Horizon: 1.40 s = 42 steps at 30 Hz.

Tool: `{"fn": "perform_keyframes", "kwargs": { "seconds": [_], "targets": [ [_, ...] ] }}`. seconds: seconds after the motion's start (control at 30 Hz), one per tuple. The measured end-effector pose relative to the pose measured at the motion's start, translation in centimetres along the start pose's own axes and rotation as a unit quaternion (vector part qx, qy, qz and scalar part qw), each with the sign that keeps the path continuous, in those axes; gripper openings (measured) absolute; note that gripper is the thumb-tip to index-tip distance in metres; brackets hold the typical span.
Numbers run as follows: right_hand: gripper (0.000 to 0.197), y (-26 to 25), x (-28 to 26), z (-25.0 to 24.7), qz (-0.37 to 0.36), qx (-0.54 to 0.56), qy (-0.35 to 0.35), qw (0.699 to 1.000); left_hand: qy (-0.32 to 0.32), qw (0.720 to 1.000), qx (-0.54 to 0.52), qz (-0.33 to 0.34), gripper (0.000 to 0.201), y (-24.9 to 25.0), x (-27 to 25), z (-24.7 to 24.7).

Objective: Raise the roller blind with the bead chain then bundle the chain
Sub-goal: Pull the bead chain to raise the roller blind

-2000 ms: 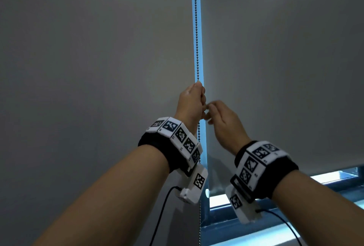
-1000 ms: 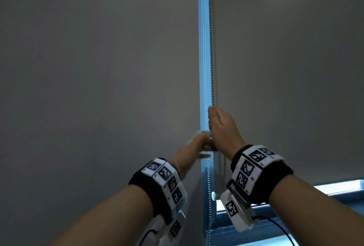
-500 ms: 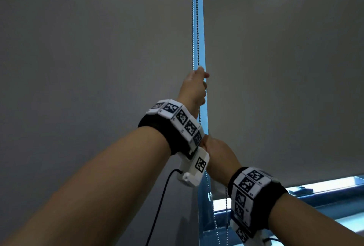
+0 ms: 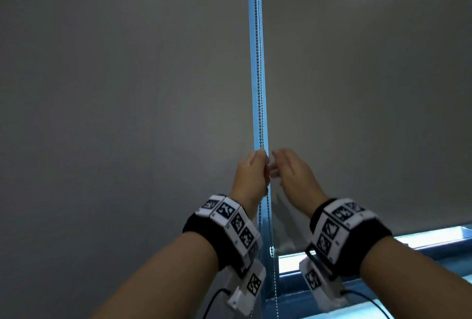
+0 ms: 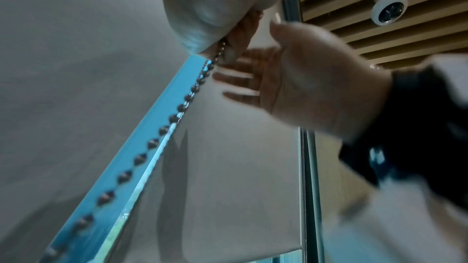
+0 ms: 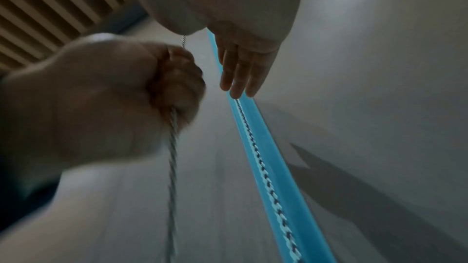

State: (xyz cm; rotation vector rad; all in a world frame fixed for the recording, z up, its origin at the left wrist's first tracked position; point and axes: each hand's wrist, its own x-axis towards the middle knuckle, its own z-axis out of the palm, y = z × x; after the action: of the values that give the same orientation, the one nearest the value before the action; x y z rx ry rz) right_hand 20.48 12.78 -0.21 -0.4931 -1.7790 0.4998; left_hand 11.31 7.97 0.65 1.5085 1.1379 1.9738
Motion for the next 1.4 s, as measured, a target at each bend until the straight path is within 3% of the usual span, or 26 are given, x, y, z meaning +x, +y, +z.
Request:
{"fn": "perform_keyframes", "kwargs": {
  "seconds": [0.13, 0.23, 0.33, 0.43, 0.53, 0.63, 0.77, 0.97, 1.1, 1.17, 1.3, 1.4],
  "targets": [
    [0.017, -3.6, 3.1, 0.4, 0.0, 0.099, 0.019, 0.995, -0.03, 0.998, 0.05, 0.019, 0.038, -1.8, -1.3, -0.4],
    [0.019, -5.7, 3.9, 0.8, 0.025, 0.158, -0.004, 0.987, -0.048, 0.995, 0.084, 0.019, 0.038, -2.3, -2.4, -0.7],
    [0.03, -6.0, 3.8, 1.4, 0.03, 0.119, 0.006, 0.992, -0.082, 0.996, 0.042, -0.011, 0.031, -2.9, -3.3, -0.6],
    [0.041, -5.9, 3.2, 2.0, -0.027, 0.065, 0.042, 0.997, -0.134, 0.99, 0.038, -0.019, 0.023, -3.1, -4.0, -0.7],
    [0.043, -5.6, 2.4, 2.2, -0.064, 0.014, 0.04, 0.997, -0.148, 0.987, 0.041, -0.052, 0.035, -3.0, -3.7, -1.4],
    [0.043, -4.8, 1.8, 2.3, -0.085, -0.007, 0.045, 0.995, -0.18, 0.981, -0.032, -0.071, 0.063, -2.1, -2.5, -2.0],
    [0.039, -2.9, 0.6, 3.0, -0.107, -0.049, 0.03, 0.993, -0.16, 0.975, -0.132, -0.075, 0.074, 1.6, 0.6, -2.0],
    [0.04, 0.4, -2.2, 3.9, -0.082, -0.112, -0.028, 0.99, -0.113, 0.986, -0.12, -0.001, 0.033, 6.9, 4.1, -0.8],
    [0.043, 2.7, -3.4, 4.1, -0.067, -0.134, -0.054, 0.987, -0.061, 0.993, -0.104, 0.02, 0.032, 9.2, 5.5, -0.1],
    [0.045, 3.6, -4.1, 4.2, -0.081, -0.167, -0.077, 0.98, -0.032, 0.997, -0.065, 0.036, 0.028, 9.4, 5.9, 0.2],
    [0.032, 5.0, -5.4, 4.1, -0.093, -0.185, -0.124, 0.97, -0.031, 0.997, -0.062, 0.037, 0.041, 7.8, 5.6, 0.1],
    [0.051, 5.4, -6.1, 4.1, -0.065, -0.183, -0.153, 0.969, -0.046, 0.997, -0.052, 0.039, 0.045, 5.8, 5.0, -0.3]
  ]
}}
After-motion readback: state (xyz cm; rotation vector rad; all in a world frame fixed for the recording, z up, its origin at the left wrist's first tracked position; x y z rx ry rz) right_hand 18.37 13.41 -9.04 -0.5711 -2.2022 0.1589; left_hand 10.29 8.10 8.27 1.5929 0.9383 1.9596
